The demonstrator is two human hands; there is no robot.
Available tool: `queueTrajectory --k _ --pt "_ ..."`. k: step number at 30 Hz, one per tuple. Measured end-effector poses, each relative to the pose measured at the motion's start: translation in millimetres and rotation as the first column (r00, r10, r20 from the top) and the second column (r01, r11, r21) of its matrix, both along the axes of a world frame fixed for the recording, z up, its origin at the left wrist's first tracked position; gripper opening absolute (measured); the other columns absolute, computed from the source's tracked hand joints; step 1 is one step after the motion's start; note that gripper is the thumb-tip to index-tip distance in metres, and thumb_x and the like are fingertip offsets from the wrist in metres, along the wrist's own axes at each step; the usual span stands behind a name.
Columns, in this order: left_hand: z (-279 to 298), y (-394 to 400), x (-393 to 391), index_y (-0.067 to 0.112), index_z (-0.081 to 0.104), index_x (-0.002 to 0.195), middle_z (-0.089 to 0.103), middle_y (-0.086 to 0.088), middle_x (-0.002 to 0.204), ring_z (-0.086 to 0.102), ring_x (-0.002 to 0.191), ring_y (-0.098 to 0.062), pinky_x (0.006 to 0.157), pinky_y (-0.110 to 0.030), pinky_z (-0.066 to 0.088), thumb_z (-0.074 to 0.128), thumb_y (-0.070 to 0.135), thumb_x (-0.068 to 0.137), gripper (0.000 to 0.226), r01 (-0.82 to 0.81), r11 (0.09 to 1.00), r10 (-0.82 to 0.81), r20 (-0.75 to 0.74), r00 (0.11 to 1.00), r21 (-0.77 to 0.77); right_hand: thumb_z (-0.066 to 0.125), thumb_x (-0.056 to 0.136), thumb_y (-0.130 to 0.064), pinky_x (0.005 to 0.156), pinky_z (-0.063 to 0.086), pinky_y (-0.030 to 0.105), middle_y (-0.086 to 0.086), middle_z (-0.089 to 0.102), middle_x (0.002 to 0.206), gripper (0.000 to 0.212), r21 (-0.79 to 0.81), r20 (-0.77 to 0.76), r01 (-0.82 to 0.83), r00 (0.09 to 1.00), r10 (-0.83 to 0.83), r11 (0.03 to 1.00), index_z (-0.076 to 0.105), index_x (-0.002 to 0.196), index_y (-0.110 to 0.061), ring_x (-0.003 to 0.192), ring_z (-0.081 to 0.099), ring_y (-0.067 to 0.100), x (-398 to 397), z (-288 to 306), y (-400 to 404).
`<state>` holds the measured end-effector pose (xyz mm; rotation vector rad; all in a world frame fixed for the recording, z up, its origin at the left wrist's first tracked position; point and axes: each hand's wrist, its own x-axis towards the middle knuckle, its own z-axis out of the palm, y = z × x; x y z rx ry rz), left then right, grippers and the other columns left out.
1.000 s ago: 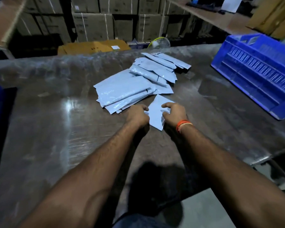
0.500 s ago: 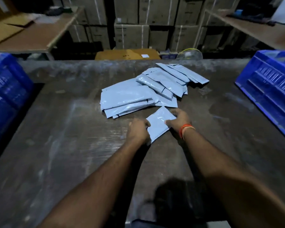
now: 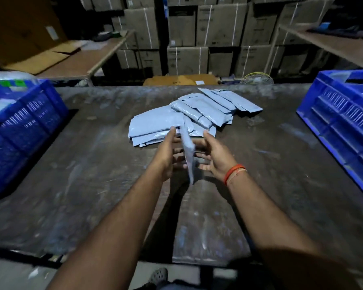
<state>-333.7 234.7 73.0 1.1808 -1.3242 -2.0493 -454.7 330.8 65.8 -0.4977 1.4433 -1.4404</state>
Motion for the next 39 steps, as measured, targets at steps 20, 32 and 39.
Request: queueTrajectory --k 20,32,39 --pt "-81.0 -28.1 76.2 0.013 0.05 0.143 0.047 -0.014 0.147 0.044 0.132 -0.034 0.109 -0.041 0.04 0.056 0.026 0.094 0.051 0.539 0.41 0.334 0.671 0.663 -0.736 0.057 0.077 -0.014 0.087 0.045 0.025 0.007 0.072 0.103 0.033 0.066 -0.892 0.09 0.452 0.018 0.994 0.074 0.106 -0.013 0.097 0.064 0.028 29.7 -92.6 -6.7" --pt "-118.2 -1.9 80.5 0.029 0.023 0.158 0.014 -0.002 0.168 0.007 0.154 -0.033 0.12 -0.054 0.02 0.027 0.041 0.105 0.055 0.696 0.345 0.22 0.775 0.593 -0.63 0.018 0.101 -0.046 0.119 0.016 0.042 -0.006 0.012 0.166 0.059 0.446 -0.895 -0.053 -0.049 0.444 0.893 0.02 0.158 -0.03 0.154 0.003 0.017 49.3 -110.0 -14.8" --pt "-127.5 -4.3 95.0 0.042 0.008 0.159 0.002 0.004 0.169 0.004 0.154 -0.034 0.12 -0.056 0.016 0.02 0.05 0.104 0.056 0.717 0.314 0.26 0.783 0.565 -0.622 0.004 0.094 -0.061 0.119 0.014 0.048 -0.011 0.0 0.167 0.07 0.473 -0.88 0.033 -0.035 0.474 0.881 0.009 0.158 -0.035 0.153 -0.007 0.018 50.0 -115.2 -6.3"
